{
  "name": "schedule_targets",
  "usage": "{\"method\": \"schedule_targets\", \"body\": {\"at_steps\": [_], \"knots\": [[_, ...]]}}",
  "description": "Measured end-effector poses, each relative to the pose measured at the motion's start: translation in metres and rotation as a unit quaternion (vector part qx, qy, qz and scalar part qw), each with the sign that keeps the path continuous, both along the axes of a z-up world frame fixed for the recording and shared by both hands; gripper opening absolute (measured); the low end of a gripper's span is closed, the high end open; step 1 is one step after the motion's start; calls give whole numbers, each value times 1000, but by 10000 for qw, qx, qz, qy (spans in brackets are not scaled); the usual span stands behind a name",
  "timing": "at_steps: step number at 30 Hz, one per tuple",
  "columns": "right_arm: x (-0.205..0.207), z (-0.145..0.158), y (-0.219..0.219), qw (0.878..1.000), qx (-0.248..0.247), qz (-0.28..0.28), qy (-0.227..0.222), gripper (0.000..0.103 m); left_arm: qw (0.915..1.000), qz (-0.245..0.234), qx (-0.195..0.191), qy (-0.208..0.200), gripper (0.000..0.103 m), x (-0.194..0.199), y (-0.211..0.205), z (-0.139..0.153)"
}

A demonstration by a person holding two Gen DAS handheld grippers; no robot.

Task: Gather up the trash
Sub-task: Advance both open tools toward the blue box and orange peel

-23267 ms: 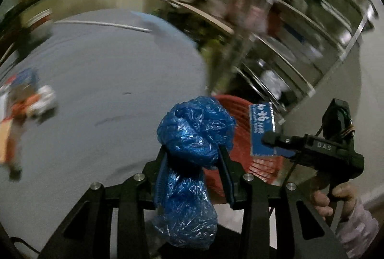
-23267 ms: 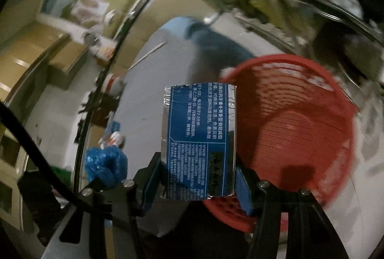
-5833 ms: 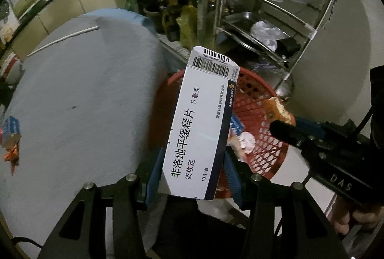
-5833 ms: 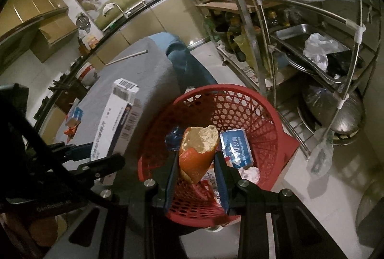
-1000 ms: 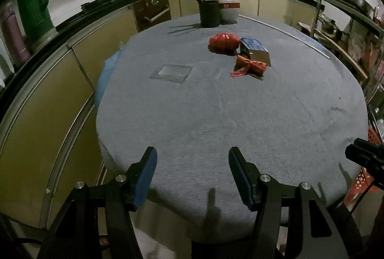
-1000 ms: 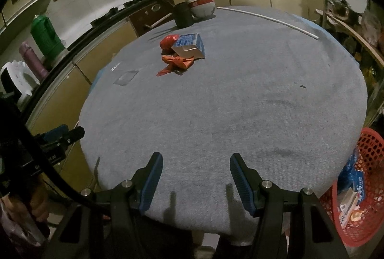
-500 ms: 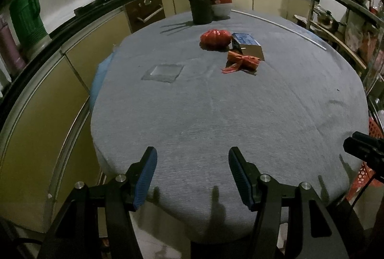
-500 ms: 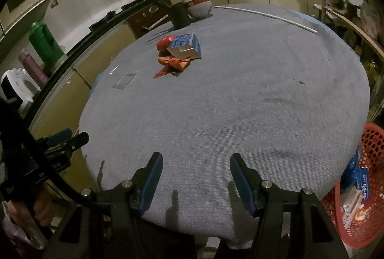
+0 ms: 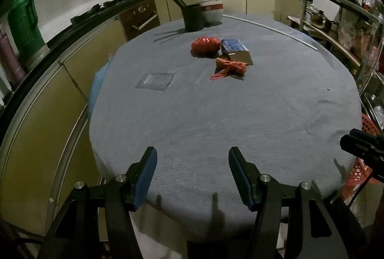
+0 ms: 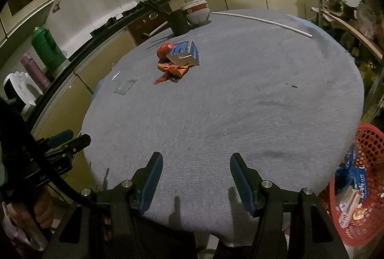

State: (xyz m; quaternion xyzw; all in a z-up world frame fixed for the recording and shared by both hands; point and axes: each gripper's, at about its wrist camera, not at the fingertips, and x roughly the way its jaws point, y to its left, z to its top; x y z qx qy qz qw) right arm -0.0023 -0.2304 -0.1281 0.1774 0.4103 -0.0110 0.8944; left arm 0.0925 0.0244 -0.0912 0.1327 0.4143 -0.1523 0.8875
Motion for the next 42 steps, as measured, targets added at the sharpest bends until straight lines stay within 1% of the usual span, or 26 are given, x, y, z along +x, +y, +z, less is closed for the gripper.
{"method": "schedule_targets", "body": {"at_steps": [8,15,31,42], "knots": [[-11,8,-2,9999,-63,-88,-105,63,9999,-74,-51,-50,63,-7,-2,4],[-12,9,1,9999,-108,-51,-98,63,10000,24,-81,46,63,-3,2,-1],[1,-5,0,9999,-28,-12,117,63,9993,221,-69,279,63,17,11,-20],[15,-10,7,9997,-71,102,205,63,9986,432,-70,304,63,34,23,-25]]}}
